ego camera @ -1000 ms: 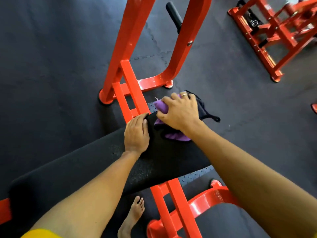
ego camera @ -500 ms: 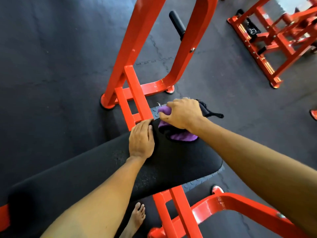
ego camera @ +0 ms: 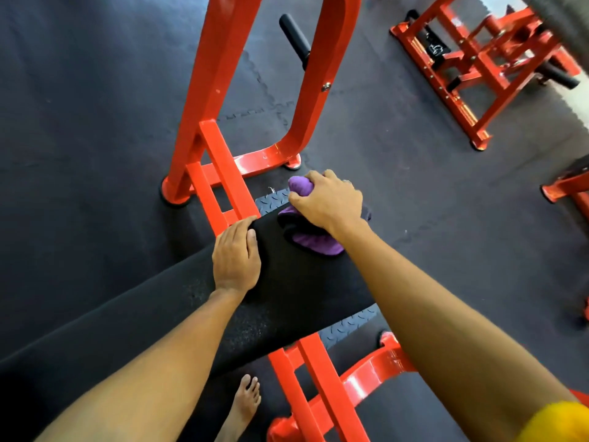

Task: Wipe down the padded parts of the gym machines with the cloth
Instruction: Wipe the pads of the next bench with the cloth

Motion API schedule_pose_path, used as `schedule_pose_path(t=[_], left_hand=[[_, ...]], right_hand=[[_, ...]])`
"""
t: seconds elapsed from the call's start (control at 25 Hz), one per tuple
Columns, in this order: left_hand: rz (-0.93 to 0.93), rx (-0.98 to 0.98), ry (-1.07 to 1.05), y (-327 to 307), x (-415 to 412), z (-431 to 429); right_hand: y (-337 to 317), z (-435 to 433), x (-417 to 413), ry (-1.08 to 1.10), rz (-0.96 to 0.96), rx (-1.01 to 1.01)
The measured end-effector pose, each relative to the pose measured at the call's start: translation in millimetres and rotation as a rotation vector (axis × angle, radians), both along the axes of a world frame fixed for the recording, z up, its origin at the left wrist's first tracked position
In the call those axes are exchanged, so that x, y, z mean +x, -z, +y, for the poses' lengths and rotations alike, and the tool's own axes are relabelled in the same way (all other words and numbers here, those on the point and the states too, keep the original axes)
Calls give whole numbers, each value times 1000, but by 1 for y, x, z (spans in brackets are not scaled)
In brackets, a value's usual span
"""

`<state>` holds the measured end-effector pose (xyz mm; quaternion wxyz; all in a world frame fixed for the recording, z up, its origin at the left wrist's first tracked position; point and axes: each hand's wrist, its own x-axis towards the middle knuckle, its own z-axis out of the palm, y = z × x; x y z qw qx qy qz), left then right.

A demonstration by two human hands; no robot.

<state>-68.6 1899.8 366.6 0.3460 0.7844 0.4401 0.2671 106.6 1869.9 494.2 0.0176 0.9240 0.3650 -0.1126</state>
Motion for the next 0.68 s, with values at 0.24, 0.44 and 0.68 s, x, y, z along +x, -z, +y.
schedule_pose_path(t=[0.24,0.44,0.68], left_hand=[[-22,-7,8,-5,-1,-2],[-3,-6,11,-5,-1,-2],[0,-10,31,-1,-1,-1]], right_hand=[[-5,-109,-48,179,-75,267],[7,-99,-41,191,-125,203],[20,-47,-38,-191,-221,82]])
